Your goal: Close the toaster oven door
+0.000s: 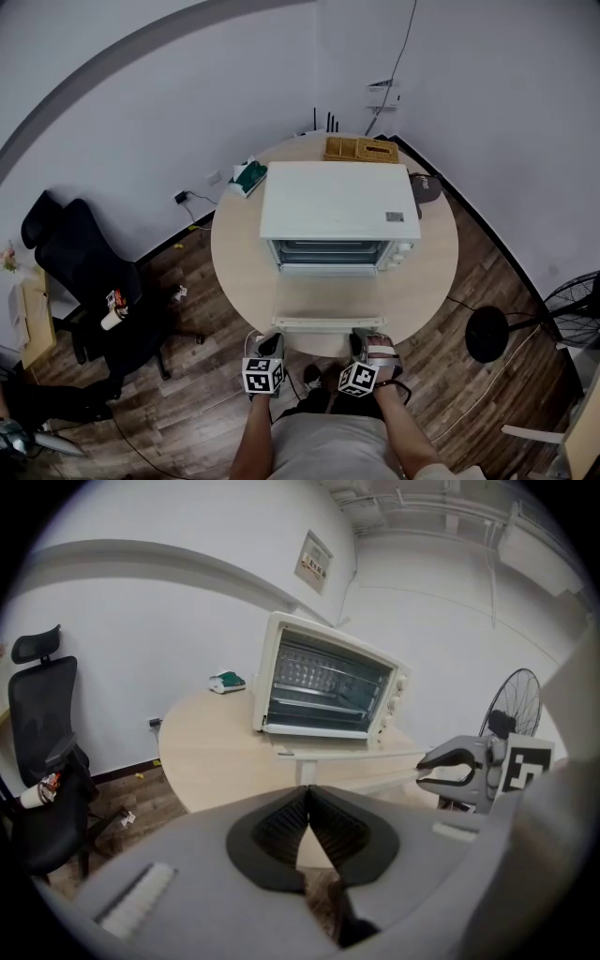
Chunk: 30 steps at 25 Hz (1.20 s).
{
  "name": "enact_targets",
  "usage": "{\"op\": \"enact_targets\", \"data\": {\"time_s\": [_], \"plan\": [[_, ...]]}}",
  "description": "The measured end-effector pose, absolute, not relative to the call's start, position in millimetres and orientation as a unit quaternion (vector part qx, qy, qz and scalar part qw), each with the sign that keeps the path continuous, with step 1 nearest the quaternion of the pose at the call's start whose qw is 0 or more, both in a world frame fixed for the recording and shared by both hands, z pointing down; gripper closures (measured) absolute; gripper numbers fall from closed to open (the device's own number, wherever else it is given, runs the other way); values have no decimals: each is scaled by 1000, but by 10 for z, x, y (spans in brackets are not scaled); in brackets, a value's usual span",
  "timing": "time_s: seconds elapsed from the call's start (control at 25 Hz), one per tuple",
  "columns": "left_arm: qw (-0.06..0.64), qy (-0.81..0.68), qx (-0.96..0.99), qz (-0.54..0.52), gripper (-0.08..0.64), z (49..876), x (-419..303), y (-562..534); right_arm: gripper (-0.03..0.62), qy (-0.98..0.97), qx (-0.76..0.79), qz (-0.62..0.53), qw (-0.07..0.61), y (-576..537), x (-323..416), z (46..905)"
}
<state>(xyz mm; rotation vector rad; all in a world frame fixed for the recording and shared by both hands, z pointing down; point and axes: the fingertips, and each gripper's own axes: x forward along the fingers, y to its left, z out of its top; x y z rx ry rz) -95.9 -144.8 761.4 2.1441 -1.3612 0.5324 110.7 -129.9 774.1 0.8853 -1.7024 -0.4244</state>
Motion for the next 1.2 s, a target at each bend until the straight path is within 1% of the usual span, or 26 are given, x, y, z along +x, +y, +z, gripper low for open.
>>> {"op": "enact_targets", "data": {"time_s": [0.36, 0.76, 1.2], "plan": [[285, -500, 794, 198, 502, 7734, -944, -1477, 506, -722, 385, -191, 542, -1457, 1098, 7471], [263, -489, 808, 196, 502, 7602, -887, -1575, 508, -717, 375, -212, 548, -1615, 1119, 7184], [259, -483, 816, 186, 502, 7493, -790, -1660, 509, -716, 363, -224, 552, -1753, 1119, 6991]]}}
